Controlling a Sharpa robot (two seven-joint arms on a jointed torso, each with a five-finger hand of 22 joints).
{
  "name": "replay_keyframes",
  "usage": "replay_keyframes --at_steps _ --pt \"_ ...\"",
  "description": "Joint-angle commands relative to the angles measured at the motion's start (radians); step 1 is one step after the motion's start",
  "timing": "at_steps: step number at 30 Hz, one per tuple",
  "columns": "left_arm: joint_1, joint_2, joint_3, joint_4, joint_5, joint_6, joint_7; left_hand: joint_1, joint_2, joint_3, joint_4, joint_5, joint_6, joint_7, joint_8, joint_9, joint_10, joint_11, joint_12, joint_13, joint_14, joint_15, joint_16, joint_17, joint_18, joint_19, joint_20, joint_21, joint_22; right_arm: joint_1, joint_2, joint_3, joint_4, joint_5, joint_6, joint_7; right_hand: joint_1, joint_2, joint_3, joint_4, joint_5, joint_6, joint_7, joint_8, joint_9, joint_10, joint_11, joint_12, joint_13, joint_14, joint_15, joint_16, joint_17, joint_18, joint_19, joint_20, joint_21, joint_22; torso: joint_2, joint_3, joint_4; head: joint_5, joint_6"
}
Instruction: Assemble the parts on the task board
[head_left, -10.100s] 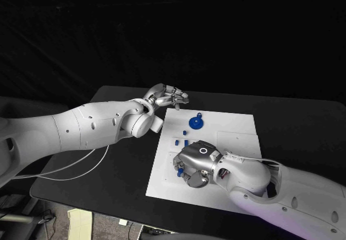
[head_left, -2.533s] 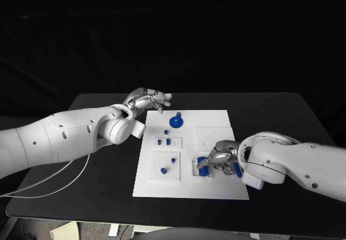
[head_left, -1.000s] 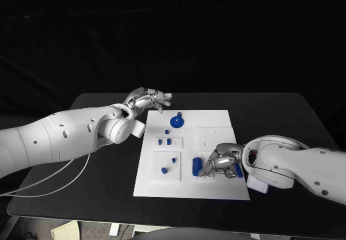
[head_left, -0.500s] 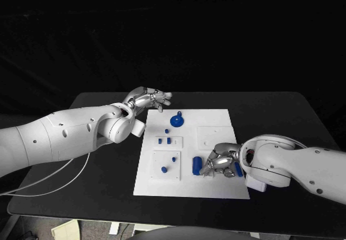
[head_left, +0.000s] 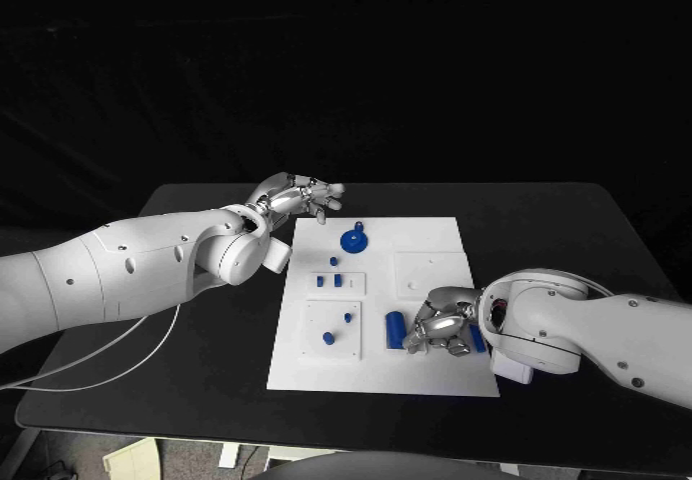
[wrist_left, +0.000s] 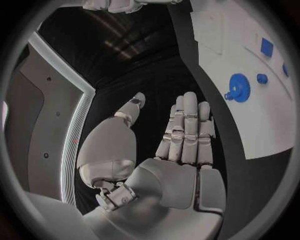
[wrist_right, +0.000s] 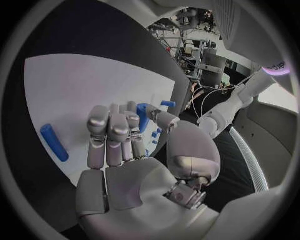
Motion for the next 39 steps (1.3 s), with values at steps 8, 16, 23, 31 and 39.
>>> replay_keyframes --at_steps 8,16,23,31,39 --pt "0.0 0.0 0.001 0.002 0.002 0.015 0.001 0.003 0.007 -0.001 -0.006 -0.004 -0.004 -0.003 -0.002 -0.001 -0.004 -0.004 0.0 0.001 -0.001 0.004 -0.005 0.002 -0.004 -0.001 -0.034 -0.005 0.002 0.0 -0.003 0.0 -0.003 -0.014 0.036 -0.012 -0.018 -0.034 -0.037 -0.084 0.015 0.014 0.013 0.003 0.002 0.005 0.005 -0.006 0.004 0.003 0.0 0.0 0.001 0.084 0.003 0.013 0.015 0.018 0.0 0.0001 -0.0004 -0.001 -0.001" --pt "0.0 -0.001 0.0 0.002 0.001 0.014 0.0 0.005 0.008 -0.001 -0.007 -0.004 -0.004 -0.003 -0.001 -0.001 -0.004 -0.004 0.0 0.001 -0.001 0.004 -0.006 0.003 -0.004 0.0 -0.034 -0.006 0.002 0.0 -0.005 0.0 -0.002 -0.014 0.029 -0.006 -0.043 -0.08 -0.147 -0.149 0.023 0.012 0.012 0.002 0.002 0.004 0.004 -0.009 0.005 0.003 -0.001 -0.002 0.0 0.084 0.001 0.012 0.012 0.013 0.0 -0.0002 0.0003 0.0 -0.001" --pt "0.0 0.0 0.0 0.002 0.0 0.015 -0.001 0.006 0.008 0.0 -0.008 -0.004 -0.004 -0.003 -0.001 -0.001 -0.004 -0.004 0.0 0.001 -0.001 0.004 -0.006 0.003 -0.004 0.0 -0.034 -0.006 0.003 0.0 -0.003 0.0 -0.003 -0.02 0.025 -0.009 -0.044 -0.066 -0.164 -0.149 0.03 0.014 0.011 0.002 0.002 0.006 0.003 -0.01 0.006 0.003 -0.002 -0.003 -0.001 0.084 0.001 0.011 0.009 0.01 0.0 -0.0002 0.0001 0.0 -0.003" --pt "0.0 0.0 0.0 0.002 -0.001 0.014 -0.002 0.007 0.009 0.0 -0.009 -0.003 -0.004 -0.003 -0.001 -0.001 -0.003 -0.004 0.001 0.001 -0.001 0.004 -0.006 0.003 -0.004 0.0 -0.034 -0.006 0.003 -0.001 0.006 0.0 -0.01 -0.051 0.012 -0.02 -0.014 -0.027 -0.144 -0.153 0.02 0.018 0.01 0.002 0.0 0.008 0.001 -0.011 0.006 0.004 -0.003 -0.004 -0.001 0.084 0.002 0.008 0.007 0.009 0.0 0.0001 -0.0001 0.0 -0.004" --pt "0.0 0.001 0.001 0.0 -0.001 0.015 -0.001 0.009 0.011 0.0 -0.011 -0.003 -0.004 -0.003 0.0 -0.001 -0.003 -0.004 0.001 0.001 -0.001 0.004 -0.006 0.004 -0.004 0.0 -0.034 -0.006 0.004 -0.001 -0.028 0.001 0.002 -0.046 -0.033 0.021 -0.009 -0.03 -0.103 -0.122 0.002 0.021 0.01 -0.001 -0.004 0.011 0.002 -0.013 0.006 0.005 -0.002 -0.005 -0.001 0.084 0.004 0.012 0.005 0.009 0.0 0.0005 -0.0008 -0.004 0.0"
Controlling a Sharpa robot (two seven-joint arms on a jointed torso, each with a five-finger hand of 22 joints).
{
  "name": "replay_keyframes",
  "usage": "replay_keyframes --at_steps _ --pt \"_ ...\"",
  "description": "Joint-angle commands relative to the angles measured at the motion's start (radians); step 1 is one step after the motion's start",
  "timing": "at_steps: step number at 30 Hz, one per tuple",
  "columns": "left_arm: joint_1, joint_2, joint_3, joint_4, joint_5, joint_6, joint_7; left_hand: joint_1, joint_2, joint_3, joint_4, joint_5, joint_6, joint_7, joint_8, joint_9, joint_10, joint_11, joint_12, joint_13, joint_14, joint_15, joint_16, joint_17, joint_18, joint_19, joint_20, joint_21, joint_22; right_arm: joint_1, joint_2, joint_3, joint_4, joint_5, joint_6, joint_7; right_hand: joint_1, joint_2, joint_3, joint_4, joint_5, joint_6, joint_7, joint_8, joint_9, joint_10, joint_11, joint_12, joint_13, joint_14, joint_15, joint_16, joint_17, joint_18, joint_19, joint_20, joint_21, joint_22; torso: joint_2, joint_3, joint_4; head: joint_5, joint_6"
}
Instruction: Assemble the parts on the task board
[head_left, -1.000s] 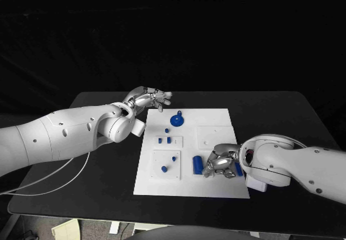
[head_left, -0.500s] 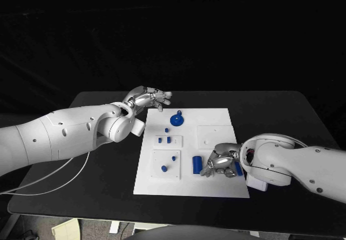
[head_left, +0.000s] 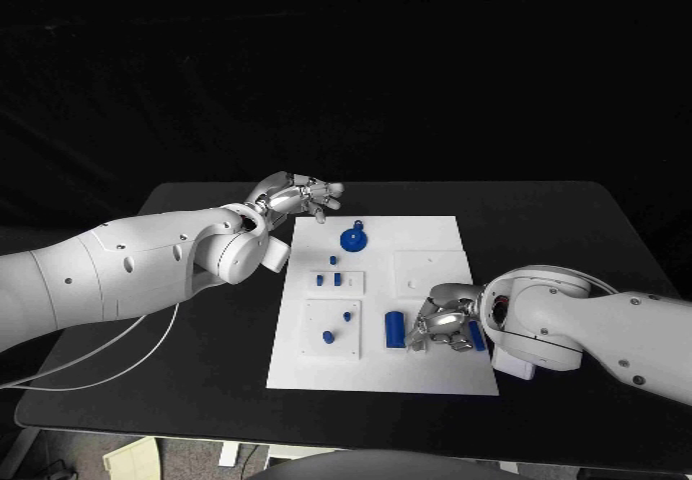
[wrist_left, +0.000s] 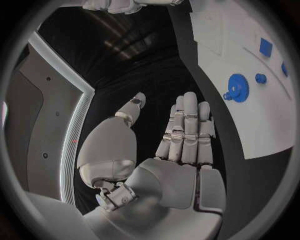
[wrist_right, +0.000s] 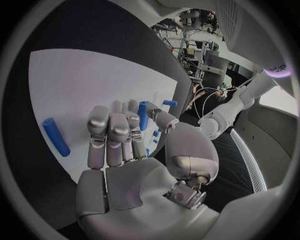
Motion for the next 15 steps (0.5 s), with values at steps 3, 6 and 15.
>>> replay_keyframes --at_steps 3,6,15 --pt "0.0 0.003 0.001 -0.001 0.0 0.014 0.007 0.006 0.007 0.001 -0.006 -0.003 -0.004 -0.003 0.0 -0.001 -0.003 -0.004 0.001 0.001 -0.001 0.004 -0.006 0.001 -0.004 0.0 -0.034 -0.006 0.001 0.002 -0.039 0.004 0.008 0.013 -0.041 0.045 -0.007 -0.036 -0.006 -0.005 0.008 0.0 0.003 -0.008 0.005 0.007 -0.001 -0.004 0.002 0.003 -0.003 -0.005 -0.001 0.073 0.005 0.005 -0.004 0.009 -0.001 0.001 -0.0006 -0.005 0.01" --pt "0.0 0.004 0.001 -0.005 0.0 0.015 0.007 0.006 0.007 0.001 -0.007 -0.002 -0.003 -0.003 0.0 -0.001 -0.003 -0.004 0.001 0.001 -0.001 0.004 -0.006 0.001 -0.004 0.0 -0.034 -0.007 0.001 0.016 -0.067 0.022 0.005 0.038 -0.034 0.063 -0.009 -0.061 -0.021 -0.012 0.009 -0.012 0.007 -0.013 0.005 0.007 0.002 -0.003 0.004 0.004 -0.001 -0.004 -0.001 0.073 0.007 0.004 -0.003 0.01 -0.001 0.0009 -0.0002 -0.01 0.016" --pt "0.0 0.011 0.001 -0.007 0.0 0.02 0.007 0.005 0.005 -0.001 -0.008 -0.003 -0.002 -0.004 0.001 0.0 -0.001 -0.004 0.002 0.002 -0.001 0.004 -0.007 0.002 -0.005 0.0 -0.034 -0.007 0.002 0.062 -0.166 0.042 -0.029 0.019 0.035 0.077 0.018 -0.061 -0.052 -0.036 0.013 -0.012 0.007 -0.005 0.019 0.007 0.002 0.0 0.009 0.004 0.0 -0.004 0.0 0.073 0.008 0.0 -0.004 0.009 -0.001 0.0011 -0.0019 -0.044 0.034"
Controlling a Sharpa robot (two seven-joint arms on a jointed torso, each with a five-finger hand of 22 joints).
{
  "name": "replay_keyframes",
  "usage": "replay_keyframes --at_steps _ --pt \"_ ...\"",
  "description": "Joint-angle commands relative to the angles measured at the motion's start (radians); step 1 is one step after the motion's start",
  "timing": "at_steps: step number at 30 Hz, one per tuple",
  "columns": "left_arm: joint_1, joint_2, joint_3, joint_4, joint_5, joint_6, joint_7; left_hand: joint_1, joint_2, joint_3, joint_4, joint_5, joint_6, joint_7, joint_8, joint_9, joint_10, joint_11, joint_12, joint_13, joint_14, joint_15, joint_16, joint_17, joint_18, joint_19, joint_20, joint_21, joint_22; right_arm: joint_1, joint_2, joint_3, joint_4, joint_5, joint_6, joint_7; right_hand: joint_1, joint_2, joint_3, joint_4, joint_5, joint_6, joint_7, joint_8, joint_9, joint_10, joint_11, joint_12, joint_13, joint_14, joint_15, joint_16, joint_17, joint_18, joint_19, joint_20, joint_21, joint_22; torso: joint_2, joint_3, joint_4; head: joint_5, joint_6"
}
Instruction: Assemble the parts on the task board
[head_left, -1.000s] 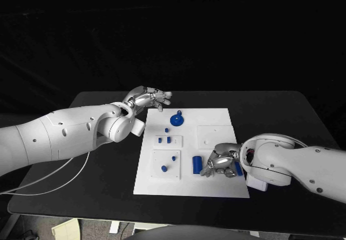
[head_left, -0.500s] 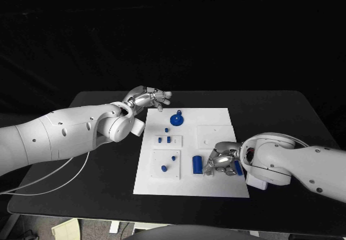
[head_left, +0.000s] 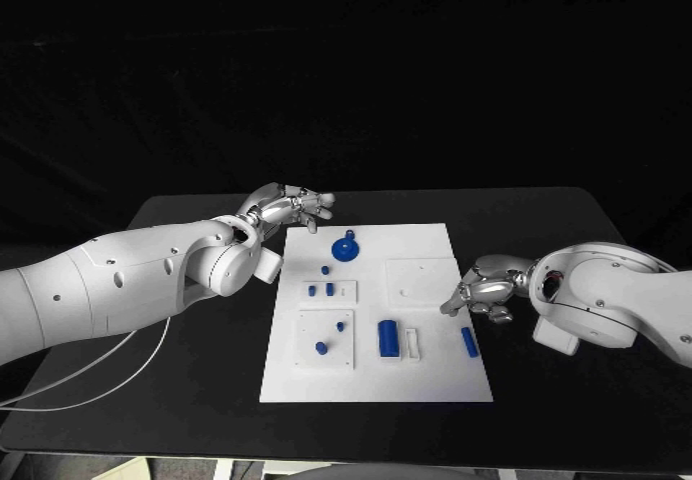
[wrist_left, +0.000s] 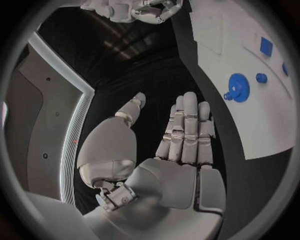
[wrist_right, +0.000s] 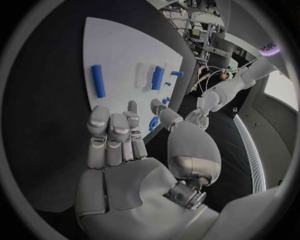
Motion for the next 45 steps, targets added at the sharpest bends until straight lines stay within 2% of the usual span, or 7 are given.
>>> replay_keyframes --at_steps 1,7,10,13,19,36,45 --pt "0.0 0.004 0.001 0.002 0.0 0.017 0.007 0.006 0.005 -0.001 -0.009 -0.003 -0.001 -0.004 0.001 0.0 -0.001 -0.004 0.002 0.002 -0.001 0.003 -0.007 0.001 -0.005 0.0 -0.034 -0.004 0.001 0.003 -0.023 -0.001 -0.001 -0.01 0.054 0.03 0.021 0.009 -0.009 -0.004 -0.005 0.012 -0.004 0.014 0.012 0.002 -0.003 0.0 0.002 0.004 -0.002 -0.004 0.0 0.069 0.004 -0.002 -0.005 0.009 0.0 0.0002 -0.0017 -0.017 0.008" --pt "0.0 0.007 0.0 0.002 0.0 0.018 0.006 0.006 0.006 -0.001 -0.009 -0.003 -0.001 -0.004 0.002 0.0 0.0 -0.005 0.002 0.002 -0.001 0.003 -0.007 0.001 -0.005 0.0 -0.034 -0.004 0.002 0.003 -0.061 -0.002 0.016 -0.103 0.066 -0.008 0.035 0.009 -0.018 -0.009 -0.013 0.01 -0.008 0.027 0.038 0.0 -0.007 -0.002 0.003 0.004 -0.005 -0.006 0.0 0.069 0.002 -0.001 -0.007 0.009 0.001 0.0016 -0.0015 -0.027 0.013" --pt "0.0 0.009 0.0 0.003 0.0 0.02 0.004 0.006 0.006 -0.001 -0.009 -0.003 0.0 -0.004 0.002 0.0 0.0 -0.005 0.002 0.002 -0.001 0.003 -0.007 0.002 -0.005 0.0 -0.034 -0.004 0.002 0.003 -0.072 -0.005 0.023 -0.148 0.112 -0.058 0.036 0.006 -0.02 -0.008 -0.015 0.009 -0.008 0.028 0.042 0.0 -0.007 -0.003 0.003 0.004 -0.005 -0.006 -0.001 0.069 0.003 -0.001 -0.007 0.009 0.001 0.0023 -0.0018 -0.03 0.012" --pt "0.0 0.01 0.0 0.004 0.0 0.024 0.002 0.006 0.006 -0.001 -0.009 -0.003 0.0 -0.004 0.002 0.0 0.0 -0.005 0.003 0.002 -0.001 0.003 -0.007 0.002 -0.005 0.0 -0.034 -0.004 0.002 0.003 -0.075 -0.017 0.029 -0.197 0.117 -0.08 0.028 -0.005 -0.024 0.004 -0.019 0.0 -0.007 0.026 0.048 -0.002 -0.006 -0.006 0.001 0.004 -0.004 -0.006 -0.001 0.069 0.002 0.001 -0.008 0.009 0.001 0.0007 -0.0015 -0.033 0.012" --pt "0.0 0.011 -0.001 0.005 0.0 0.025 0.002 0.005 0.006 -0.001 -0.009 -0.003 0.0 -0.004 0.003 0.0 0.0 -0.005 0.003 0.002 -0.001 0.003 -0.007 0.002 -0.005 0.0 -0.034 -0.004 0.002 -0.003 -0.066 -0.041 0.039 -0.254 0.121 -0.103 0.019 -0.014 -0.019 0.033 -0.02 -0.005 -0.005 0.022 0.049 -0.001 -0.004 -0.009 0.0 0.003 -0.002 -0.006 0.0 0.069 0.001 0.002 -0.009 0.01 0.001 0.0012 0.0 -0.035 0.01" --pt "0.0 0.008 -0.002 0.007 0.0 0.028 0.001 0.004 0.007 -0.002 -0.009 -0.003 0.0 -0.004 0.003 0.0 0.001 -0.005 0.003 0.002 -0.001 0.003 -0.007 0.002 -0.005 0.0 -0.034 -0.005 0.003 -0.036 -0.019 -0.045 0.038 -0.305 0.096 -0.106 0.009 -0.014 -0.012 0.07 -0.021 0.003 -0.007 0.021 0.052 0.003 -0.006 -0.01 -0.001 0.003 -0.003 -0.005 0.0 0.069 -0.001 0.003 -0.007 0.012 0.001 -0.0016 0.002 -0.033 0.0" --pt "0.0 0.005 -0.002 0.009 0.0 0.03 -0.002 0.004 0.008 -0.002 -0.009 -0.003 0.001 -0.005 0.003 0.0 0.001 -0.005 0.003 0.002 -0.001 0.003 -0.008 0.002 -0.005 0.0 -0.034 -0.005 0.003 -0.063 0.016 -0.049 0.028 -0.381 0.097 -0.111 0.041 0.014 0.01 0.062 -0.021 0.011 -0.01 0.023 0.053 0.007 -0.009 -0.009 0.0 0.003 -0.006 -0.004 0.001 0.069 -0.001 0.003 -0.004 0.013 0.001 -0.002 0.0022 -0.03 -0.005"
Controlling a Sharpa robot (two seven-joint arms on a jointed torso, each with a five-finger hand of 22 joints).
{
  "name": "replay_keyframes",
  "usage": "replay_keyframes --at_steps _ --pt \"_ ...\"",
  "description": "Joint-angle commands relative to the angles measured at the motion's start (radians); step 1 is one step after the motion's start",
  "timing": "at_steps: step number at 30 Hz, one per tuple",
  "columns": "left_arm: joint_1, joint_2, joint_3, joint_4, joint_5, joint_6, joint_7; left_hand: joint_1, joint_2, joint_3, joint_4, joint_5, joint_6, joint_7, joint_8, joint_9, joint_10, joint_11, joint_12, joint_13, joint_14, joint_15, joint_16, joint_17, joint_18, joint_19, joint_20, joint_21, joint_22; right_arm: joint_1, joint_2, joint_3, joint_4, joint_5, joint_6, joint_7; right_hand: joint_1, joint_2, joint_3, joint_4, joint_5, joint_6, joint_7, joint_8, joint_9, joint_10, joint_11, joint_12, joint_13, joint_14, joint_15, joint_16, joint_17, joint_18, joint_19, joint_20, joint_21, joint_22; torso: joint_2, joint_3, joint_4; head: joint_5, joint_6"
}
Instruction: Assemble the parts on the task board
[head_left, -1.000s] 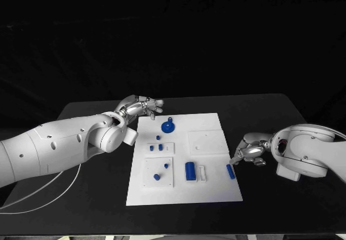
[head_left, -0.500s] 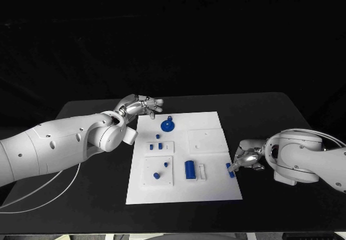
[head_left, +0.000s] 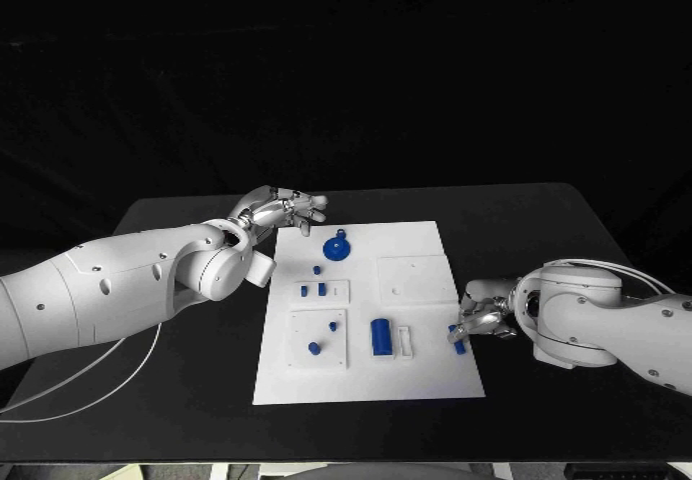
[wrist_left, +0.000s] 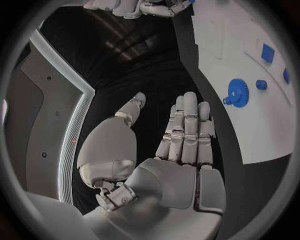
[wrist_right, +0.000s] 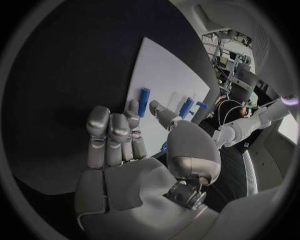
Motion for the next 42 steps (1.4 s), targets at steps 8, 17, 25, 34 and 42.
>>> replay_keyframes --at_steps 8,17,25,34,42 --pt "0.0 -0.001 0.001 0.004 0.0 0.017 0.001 0.004 0.008 0.001 -0.007 -0.003 0.001 -0.005 0.003 0.0 0.002 -0.003 0.003 0.002 -0.001 0.003 -0.004 0.001 -0.005 0.0 -0.034 -0.005 0.001 -0.028 0.045 -0.017 -0.006 -0.176 0.021 -0.012 0.028 0.008 0.031 -0.009 -0.005 0.01 0.0 -0.005 -0.122 0.006 -0.005 -0.001 0.0 0.0 -0.009 -0.003 0.001 0.068 -0.005 0.004 0.002 0.015 0.0 0.0012 -0.0013 0.005 -0.005" --pt "0.0 -0.004 0.0 0.005 -0.004 0.019 -0.003 0.004 0.009 0.001 -0.007 -0.003 0.0 -0.005 0.003 0.0 0.002 -0.003 0.003 0.002 -0.001 0.003 -0.004 0.001 -0.006 0.0 -0.034 -0.006 0.002 -0.041 0.064 -0.022 0.007 -0.232 0.043 -0.022 0.027 -0.015 0.03 -0.015 -0.005 0.011 0.001 -0.008 -0.123 0.006 -0.004 -0.002 0.0 0.0 -0.008 -0.003 0.001 0.068 -0.005 0.007 0.004 0.015 0.0 0.0012 -0.0014 0.006 -0.007" --pt "0.0 -0.005 0.0 0.008 -0.007 0.02 -0.004 0.004 0.009 0.001 -0.007 -0.004 0.0 -0.005 0.003 0.0 0.002 -0.003 0.003 0.002 -0.002 0.003 -0.004 0.001 -0.006 0.0 -0.034 -0.006 0.002 -0.044 0.073 -0.024 0.009 -0.279 0.053 -0.025 0.036 -0.059 0.043 -0.004 -0.005 0.005 0.004 -0.014 -0.125 0.001 -0.002 -0.007 -0.002 -0.001 -0.006 -0.006 -0.001 0.068 -0.006 0.009 0.002 0.013 0.0 0.0012 -0.0018 0.005 -0.009" --pt "0.0 -0.005 0.0 0.009 -0.01 0.021 -0.006 0.005 0.01 0.001 -0.008 -0.004 0.0 -0.005 0.003 0.0 0.002 -0.003 0.003 0.002 -0.002 0.003 -0.005 0.002 -0.006 0.0 -0.034 -0.006 0.002 -0.046 0.073 -0.025 0.001 -0.284 0.018 -0.024 0.108 0.018 0.107 -0.067 0.066 0.013 0.006 -0.021 -0.135 0.005 0.0 -0.009 -0.003 0.0 -0.003 -0.007 -0.003 0.068 -0.01 0.016 0.005 0.016 0.0 0.0016 -0.0014 0.005 -0.01" --pt "0.0 -0.005 0.0 0.009 -0.012 0.021 -0.006 0.006 0.011 0.002 -0.009 -0.003 0.0 -0.005 0.003 0.0 0.002 -0.003 0.003 0.002 -0.002 0.003 -0.005 0.002 -0.006 0.0 -0.034 -0.006 0.003 -0.046 0.068 -0.024 -0.01 -0.144 -0.061 -0.002 0.092 0.039 0.114 -0.079 0.085 0.029 0.003 -0.02 -0.143 0.014 -0.003 -0.008 -0.004 0.002 -0.004 -0.006 -0.003 0.068 -0.007 0.022 0.008 0.015 0.0 0.0023 -0.0015 0.007 -0.01"
